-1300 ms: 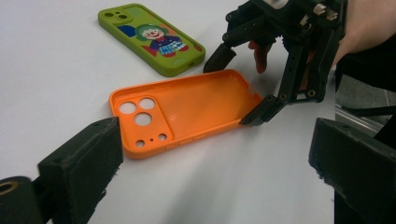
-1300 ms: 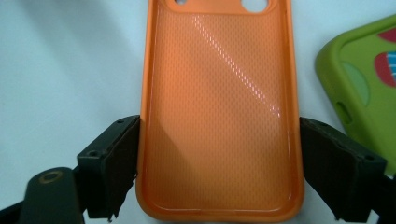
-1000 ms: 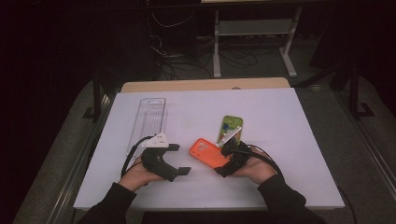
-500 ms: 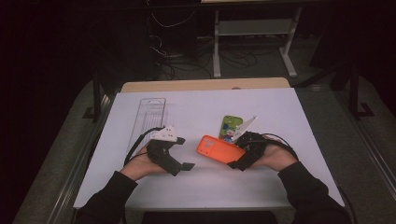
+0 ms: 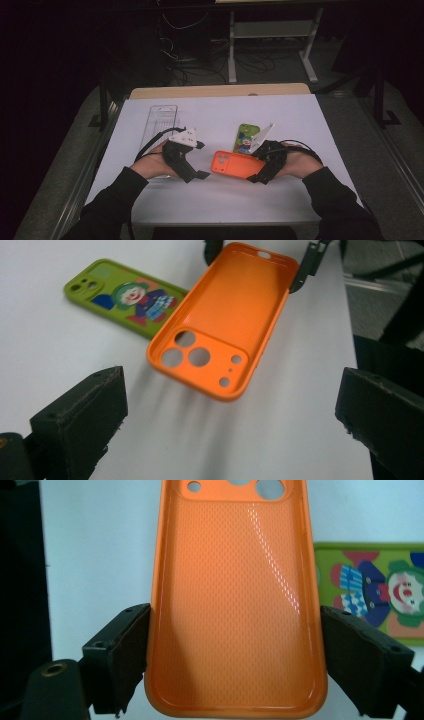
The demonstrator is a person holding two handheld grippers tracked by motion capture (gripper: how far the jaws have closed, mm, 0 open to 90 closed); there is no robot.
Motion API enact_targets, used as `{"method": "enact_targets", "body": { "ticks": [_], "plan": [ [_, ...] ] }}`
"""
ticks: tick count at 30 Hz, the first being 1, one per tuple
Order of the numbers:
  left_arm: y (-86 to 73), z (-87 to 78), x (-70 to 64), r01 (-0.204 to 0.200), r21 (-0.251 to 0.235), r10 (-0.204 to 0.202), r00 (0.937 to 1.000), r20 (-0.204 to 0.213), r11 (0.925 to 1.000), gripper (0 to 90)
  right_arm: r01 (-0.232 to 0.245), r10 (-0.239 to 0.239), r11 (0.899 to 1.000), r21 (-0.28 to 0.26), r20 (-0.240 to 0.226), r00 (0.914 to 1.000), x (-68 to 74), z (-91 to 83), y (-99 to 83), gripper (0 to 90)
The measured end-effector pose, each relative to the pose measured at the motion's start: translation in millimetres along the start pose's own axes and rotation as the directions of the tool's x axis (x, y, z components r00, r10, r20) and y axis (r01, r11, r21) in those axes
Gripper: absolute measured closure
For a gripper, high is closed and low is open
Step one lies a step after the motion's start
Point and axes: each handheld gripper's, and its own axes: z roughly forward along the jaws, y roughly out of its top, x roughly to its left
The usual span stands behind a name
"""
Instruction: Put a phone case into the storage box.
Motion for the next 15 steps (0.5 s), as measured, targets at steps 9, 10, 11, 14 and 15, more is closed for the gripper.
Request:
{"method": "enact_targets", "body": {
  "ticks": [9,10,11,14,15],
  "plan": [
    [11.8,7.6,3.3,-0.068,0.068,0.066,0.9971,0.039,0.9954,0.0,0.065,-0.065,0.998,-0.014,-0.034,0.9973,1.4,-3.6,12.0,15.3],
    [12.1,9.0,4.0,-0.078,0.077,0.075,0.9963,0.043,0.994,0.0,0.076,-0.076,0.997,-0.013,-0.037,0.9964,1.6,-3.5,13.5,15.3],
    [12.1,10.6,3.9,-0.076,0.079,0.072,0.9962,0.049,0.994,0.0,0.086,-0.087,0.996,-0.012,-0.036,0.9956,2.2,-3.5,14.9,15.3],
    [11.9,14.7,4.0,-0.084,0.099,0.079,0.9954,0.054,0.9915,0.0,0.103,-0.104,0.995,-0.019,-0.051,0.9933,4.2,-4.5,20.4,15.3],
    [11.9,16.0,4.2,-0.087,0.105,0.081,0.9951,0.056,0.9906,0.0,0.103,-0.104,0.995,-0.019,-0.051,0.9933,4.2,-4.5,20.4,15.3]
  ]
}}
